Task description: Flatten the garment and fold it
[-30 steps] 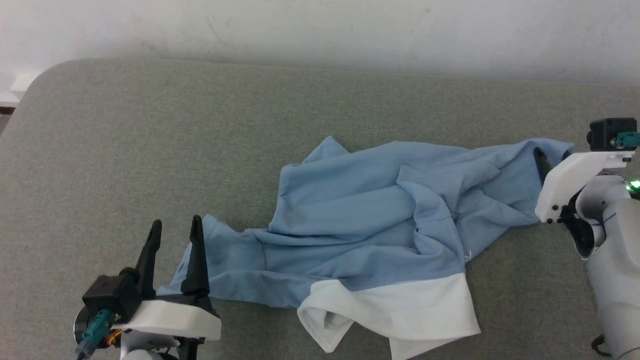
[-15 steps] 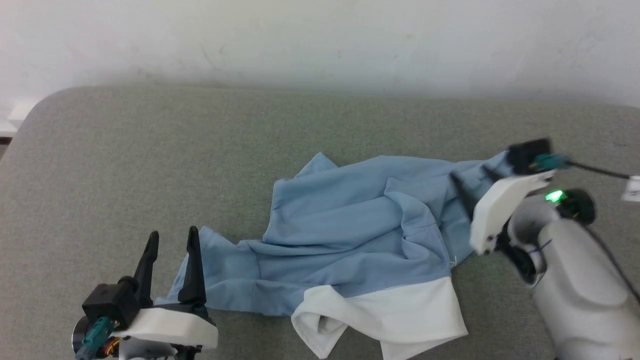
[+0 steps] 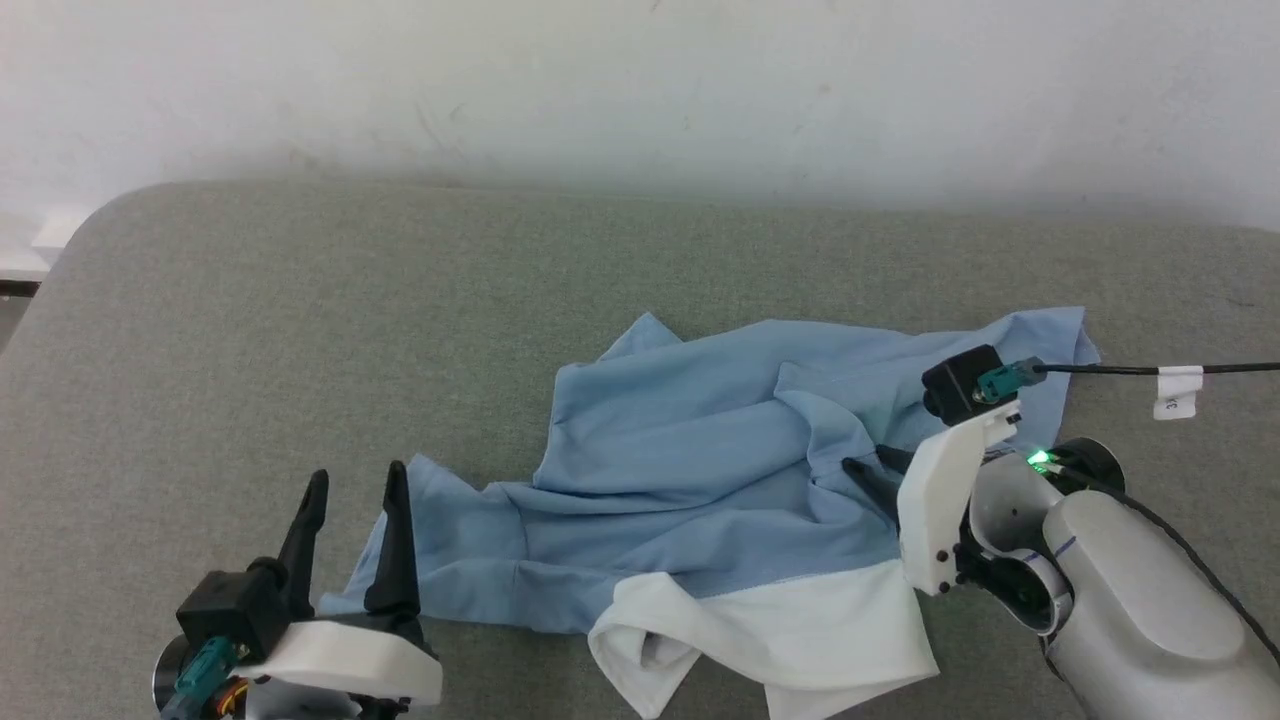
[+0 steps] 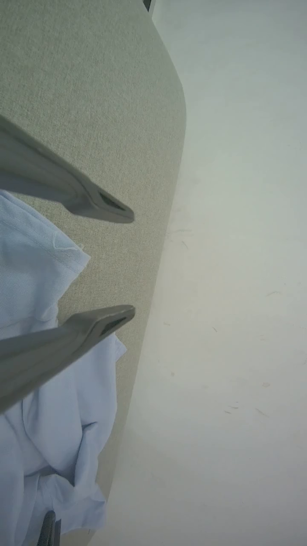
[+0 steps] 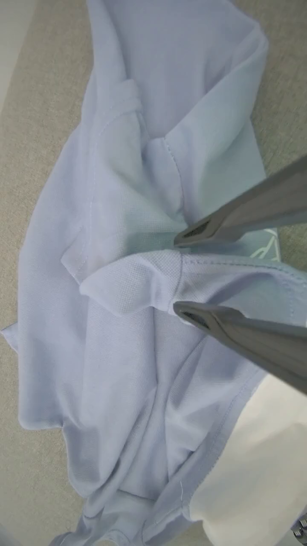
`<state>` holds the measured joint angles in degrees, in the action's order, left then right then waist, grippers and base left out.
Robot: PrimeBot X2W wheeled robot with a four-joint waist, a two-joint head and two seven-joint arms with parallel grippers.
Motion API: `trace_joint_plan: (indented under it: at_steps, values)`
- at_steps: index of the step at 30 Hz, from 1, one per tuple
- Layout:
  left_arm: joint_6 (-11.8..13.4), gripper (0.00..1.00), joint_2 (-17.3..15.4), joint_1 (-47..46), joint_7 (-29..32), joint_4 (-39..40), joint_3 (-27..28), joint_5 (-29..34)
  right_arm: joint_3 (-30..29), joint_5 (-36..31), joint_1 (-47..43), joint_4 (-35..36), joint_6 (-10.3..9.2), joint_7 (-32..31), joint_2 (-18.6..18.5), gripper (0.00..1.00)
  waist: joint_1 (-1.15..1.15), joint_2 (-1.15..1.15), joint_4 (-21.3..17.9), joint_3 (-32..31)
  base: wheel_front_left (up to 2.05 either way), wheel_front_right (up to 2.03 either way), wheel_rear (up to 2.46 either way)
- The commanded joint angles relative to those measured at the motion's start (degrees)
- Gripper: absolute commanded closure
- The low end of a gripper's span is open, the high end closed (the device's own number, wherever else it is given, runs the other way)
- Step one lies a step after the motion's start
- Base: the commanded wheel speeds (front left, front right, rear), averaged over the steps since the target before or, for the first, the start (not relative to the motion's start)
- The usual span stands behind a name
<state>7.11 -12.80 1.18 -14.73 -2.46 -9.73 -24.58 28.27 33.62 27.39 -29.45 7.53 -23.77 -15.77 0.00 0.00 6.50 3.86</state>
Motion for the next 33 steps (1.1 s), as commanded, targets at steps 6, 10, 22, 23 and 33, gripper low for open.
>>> trace_joint_plan:
  at_steps: [6, 10, 22, 23, 33]
  values:
    - [0.0, 0.00, 0.1, 1.9, -0.3, -0.4, -0.4, 0.2, -3.6, -0.7, -3.1, 3.1, -0.04, 5.1, -2.0, 1.00, 0.00, 0.00, -1.4, -1.9, 0.00, 0.00, 0.00]
    - [0.4, 0.00, 0.2, 3.0, -0.3, -0.2, -0.4, 0.1, -13.0, -2.1, -10.5, 7.9, -0.04, 8.6, -1.8, 1.00, 0.00, 0.00, -2.9, -3.3, 0.00, 0.00, 0.00]
    - [0.8, 0.00, -0.5, 4.0, 0.3, 0.6, -0.2, -0.6, -42.6, -14.4, -41.8, 25.9, -0.04, 2.8, 12.6, 1.00, 0.00, 0.00, -7.5, -3.6, 0.00, 0.00, 0.00]
    - [0.8, 0.00, -0.6, 4.0, 0.4, 0.6, -0.2, -0.6, -42.9, -14.7, -42.7, 26.6, -0.04, 2.3, 12.7, 1.00, 0.00, 0.00, -7.8, -3.5, 0.00, 0.00, 0.00]
    - [1.0, 0.00, -1.1, 3.6, 1.6, 0.0, -0.8, -0.6, -43.6, -15.0, -39.2, 29.4, -0.04, 13.1, 12.9, 0.00, 0.00, 0.00, -7.8, -3.3, 0.00, 0.00, 0.00]
